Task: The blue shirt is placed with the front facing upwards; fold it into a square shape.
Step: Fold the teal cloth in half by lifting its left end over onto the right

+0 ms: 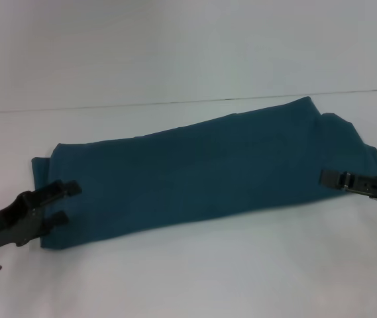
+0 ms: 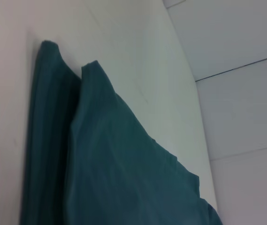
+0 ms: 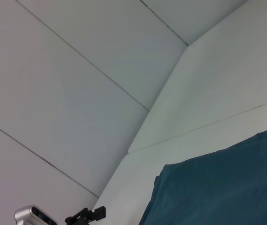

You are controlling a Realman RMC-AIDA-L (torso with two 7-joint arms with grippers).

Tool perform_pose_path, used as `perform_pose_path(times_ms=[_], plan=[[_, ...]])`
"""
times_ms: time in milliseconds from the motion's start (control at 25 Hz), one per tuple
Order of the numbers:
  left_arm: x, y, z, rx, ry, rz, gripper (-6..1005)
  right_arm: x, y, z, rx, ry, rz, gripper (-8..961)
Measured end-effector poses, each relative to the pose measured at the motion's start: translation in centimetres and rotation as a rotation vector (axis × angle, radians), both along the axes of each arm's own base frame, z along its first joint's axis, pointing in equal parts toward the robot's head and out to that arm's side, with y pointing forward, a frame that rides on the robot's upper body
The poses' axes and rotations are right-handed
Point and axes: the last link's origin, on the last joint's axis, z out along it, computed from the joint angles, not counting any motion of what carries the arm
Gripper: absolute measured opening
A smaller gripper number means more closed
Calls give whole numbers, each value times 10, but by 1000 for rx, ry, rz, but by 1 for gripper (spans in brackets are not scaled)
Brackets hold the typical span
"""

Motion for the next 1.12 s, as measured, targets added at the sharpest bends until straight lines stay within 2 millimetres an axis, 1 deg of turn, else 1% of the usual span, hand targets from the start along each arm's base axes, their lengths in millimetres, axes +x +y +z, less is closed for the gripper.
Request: perform_pose_path(times_ms=[320,440,520,600,720,760,800,880,1000,1080,1120], plan=[[-15,-9,-5,-13,48,42,916,2,-2,-1,-2,3,-8,916],[-17,-10,-6,-17,59,47,916,2,-2,-1,-2,3,-10,916],[-14,-10,-5,-21,51,32,916,2,-3,-1,-3,4,-11,915],[-8,-9,0,-18,27,0,916,2,-3,-1,-5,5,-10,915],[4,-8,14,12,-30,-60,916,2,-3,0,-5,3,-8,914],[13,-6,23,32,-68,-107,916,3,-3,1,-5,0,-8,914],[13,-6,23,32,-68,-107,916,4,-3,2,-5,-5,-11,914],[21,-3,27,34,-84,-143,916,6,-2,3,-13,-23,-22,914],[28,3,26,25,-85,-163,915,15,6,14,-61,-110,-87,913],[30,6,25,30,-78,-168,915,21,14,33,-82,-182,-146,913],[30,7,25,34,-74,-170,915,22,20,47,-78,-213,-176,913]])
